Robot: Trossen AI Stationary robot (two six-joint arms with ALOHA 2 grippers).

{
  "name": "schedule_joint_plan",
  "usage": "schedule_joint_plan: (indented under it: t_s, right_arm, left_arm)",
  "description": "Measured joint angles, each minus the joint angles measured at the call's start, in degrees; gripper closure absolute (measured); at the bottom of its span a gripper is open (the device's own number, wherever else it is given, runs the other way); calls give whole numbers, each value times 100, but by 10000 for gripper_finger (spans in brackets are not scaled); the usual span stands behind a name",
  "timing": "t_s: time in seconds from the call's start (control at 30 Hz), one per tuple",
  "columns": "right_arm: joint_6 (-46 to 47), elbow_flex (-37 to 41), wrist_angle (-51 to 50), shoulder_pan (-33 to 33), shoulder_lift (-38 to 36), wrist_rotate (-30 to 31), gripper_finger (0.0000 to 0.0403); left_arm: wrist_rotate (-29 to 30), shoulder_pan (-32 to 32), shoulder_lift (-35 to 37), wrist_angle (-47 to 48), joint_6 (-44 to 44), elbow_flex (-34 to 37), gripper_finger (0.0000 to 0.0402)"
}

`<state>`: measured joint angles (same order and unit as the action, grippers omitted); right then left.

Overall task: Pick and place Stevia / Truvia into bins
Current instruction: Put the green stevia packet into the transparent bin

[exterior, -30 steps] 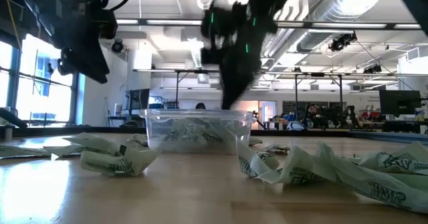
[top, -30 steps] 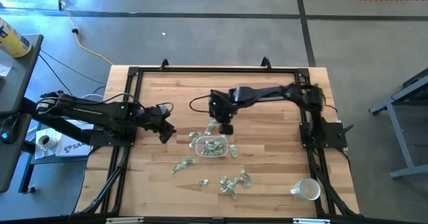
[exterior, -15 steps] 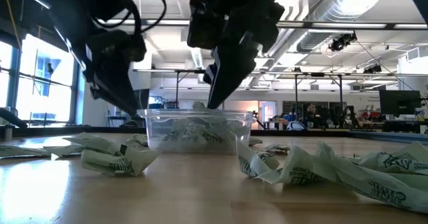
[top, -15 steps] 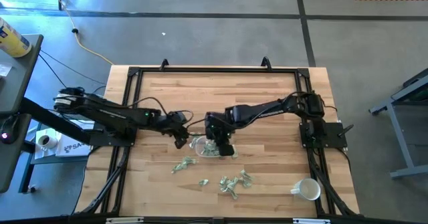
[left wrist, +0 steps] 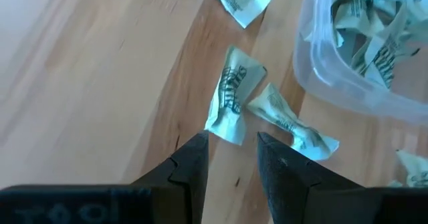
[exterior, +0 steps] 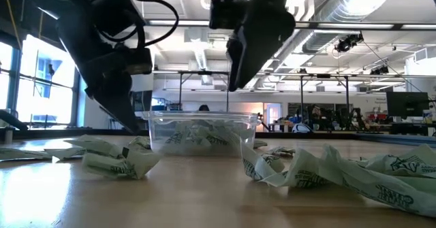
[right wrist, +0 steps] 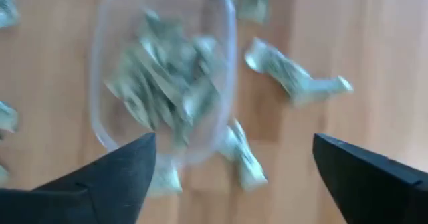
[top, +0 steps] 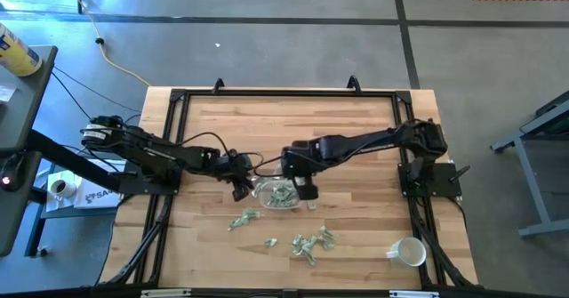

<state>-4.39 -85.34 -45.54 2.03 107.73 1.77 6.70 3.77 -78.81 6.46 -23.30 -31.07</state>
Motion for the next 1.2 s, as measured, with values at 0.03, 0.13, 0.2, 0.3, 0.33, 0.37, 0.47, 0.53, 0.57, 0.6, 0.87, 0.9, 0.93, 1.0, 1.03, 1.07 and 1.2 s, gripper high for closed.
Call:
schedule_joint_plan:
  t_s: [0.03, 0.13, 0.2, 0.3, 0.33, 0.37, 0.47, 0.53, 0.57, 0.6, 0.87, 0.9, 0.93, 1.0, 1.03, 1.07, 1.2]
  right_arm:
    - [-58, 0, -188, -20, -31, 115, 7]
    - [-195, 0, -686, -128, -38, 234, 11]
    - [-206, 2, -886, -216, -38, 153, 15]
    - [-211, 2, -973, -323, -38, 112, 17]
    - [-209, 1, -982, -356, -38, 90, 17]
    - [-209, 2, -1007, -395, -38, 63, 17]
    - [-212, 75, -1073, -494, -38, -30, 17]
    - [-209, 329, -1008, -568, -102, -79, 17]
    - [-209, 492, -966, -591, -128, -96, 17]
    - [-204, 662, -925, -605, -178, -78, 17]
    - [241, 1570, -415, -609, -758, -146, 17]
    - [318, 1635, -334, -612, -814, -136, 17]
    - [389, 1698, -298, -613, -873, -130, 17]
    - [440, 1746, -294, -615, -904, -107, 17]
    - [440, 1764, -260, -615, -904, -99, 17]
    - [438, 1768, -260, -615, -904, -97, 17]
    - [365, 1774, -95, -613, -904, -71, 17]
  left_arm:
    - [21, 0, 0, 11, 98, 0, 243]
    - [36, -2, 0, 0, 366, 0, 235]
    - [117, 0, 0, -52, 555, 0, 217]
    - [337, -2, 0, -172, 802, 0, 177]
    - [412, -2, 0, -240, 852, 0, 161]
    - [435, -4, 0, -330, 911, 0, 147]
    - [191, -6, -65, -502, 1063, -2, 114]
    - [-43, 0, -191, -590, 1214, -2, 105]
    - [-81, 0, -265, -642, 1351, -2, 104]
    - [-137, 0, -351, -724, 1498, -4, 104]
    - [-193, -289, -535, -694, 1713, -7, 156]
    - [-227, -357, -507, -670, 1702, -7, 165]
    - [-319, -444, -493, -601, 1659, -46, 174]
    - [-541, -594, -486, -519, 1502, -211, 189]
    - [-654, -672, -469, -478, 1420, -301, 195]
    - [-733, -731, -461, -465, 1401, -378, 200]
    - [-745, -938, -463, -437, 1402, -466, 211]
